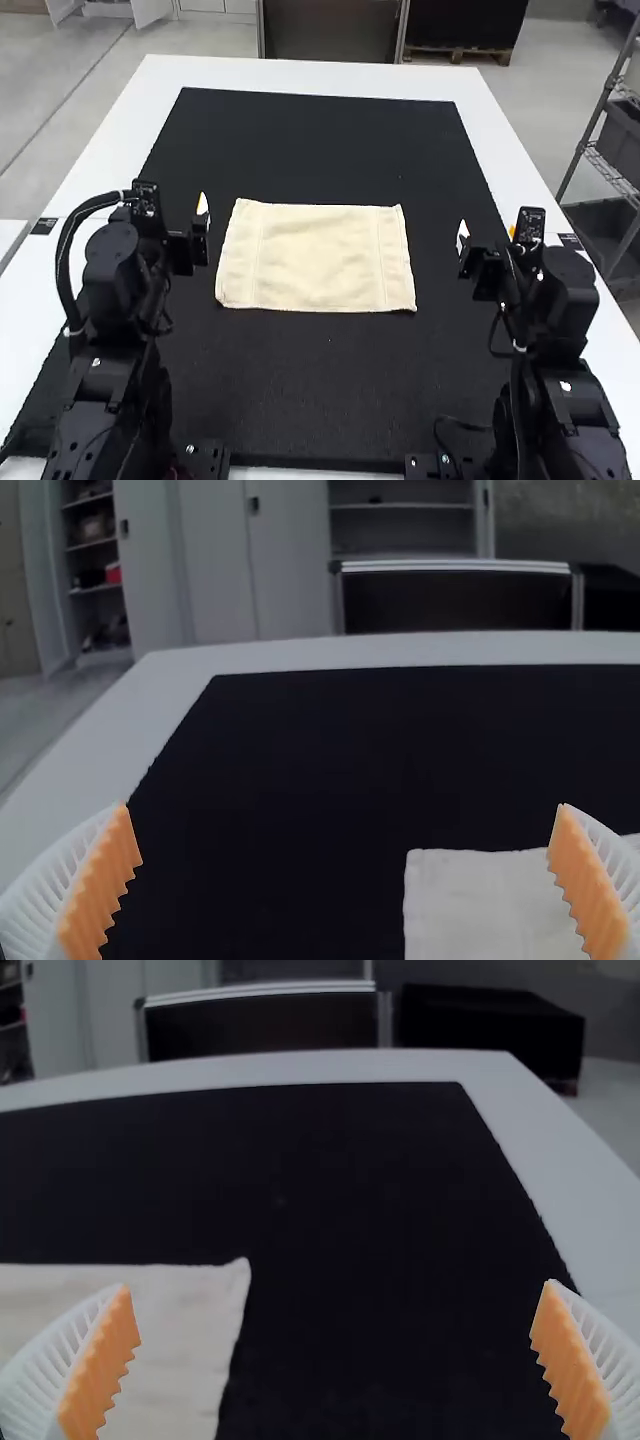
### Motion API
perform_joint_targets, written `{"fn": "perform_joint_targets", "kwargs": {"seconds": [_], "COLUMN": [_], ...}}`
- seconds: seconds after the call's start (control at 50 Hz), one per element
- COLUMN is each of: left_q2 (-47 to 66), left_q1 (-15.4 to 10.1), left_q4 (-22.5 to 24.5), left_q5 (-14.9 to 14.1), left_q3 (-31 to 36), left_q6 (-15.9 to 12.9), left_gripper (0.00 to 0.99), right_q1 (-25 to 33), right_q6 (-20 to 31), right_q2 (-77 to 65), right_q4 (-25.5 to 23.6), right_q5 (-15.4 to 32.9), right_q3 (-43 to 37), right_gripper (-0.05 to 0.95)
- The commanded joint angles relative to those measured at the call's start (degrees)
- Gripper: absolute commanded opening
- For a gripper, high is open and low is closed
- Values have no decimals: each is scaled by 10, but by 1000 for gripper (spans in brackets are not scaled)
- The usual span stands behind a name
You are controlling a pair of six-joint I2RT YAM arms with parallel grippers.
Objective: Fold the towel.
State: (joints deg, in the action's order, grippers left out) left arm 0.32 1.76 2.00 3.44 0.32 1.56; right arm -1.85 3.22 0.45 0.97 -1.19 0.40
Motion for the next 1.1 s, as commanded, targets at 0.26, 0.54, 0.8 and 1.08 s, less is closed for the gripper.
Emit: {"fn": "perform_joint_targets", "kwargs": {"seconds": [0.26, 0.54, 0.8, 1.08], "left_q2": [-4, 0, 126, 332], "left_q1": [1, 0, 0, 0], "left_q4": [104, 119, 137, 187], "left_q5": [-5, -12, -12, -19], "left_q3": [-3, 21, 111, 175], "left_q6": [10, 10, 12, 46], "left_gripper": [959, 957, 957, 957], "right_q1": [-1, -1, -2, -2], "right_q6": [-46, -46, -46, -88], "right_q2": [-3, -2, 57, 270], "right_q4": [71, 112, 127, 163], "right_q5": [21, 29, 29, 28], "right_q3": [-4, 5, 56, 172], "right_gripper": [910, 907, 903, 905]}}
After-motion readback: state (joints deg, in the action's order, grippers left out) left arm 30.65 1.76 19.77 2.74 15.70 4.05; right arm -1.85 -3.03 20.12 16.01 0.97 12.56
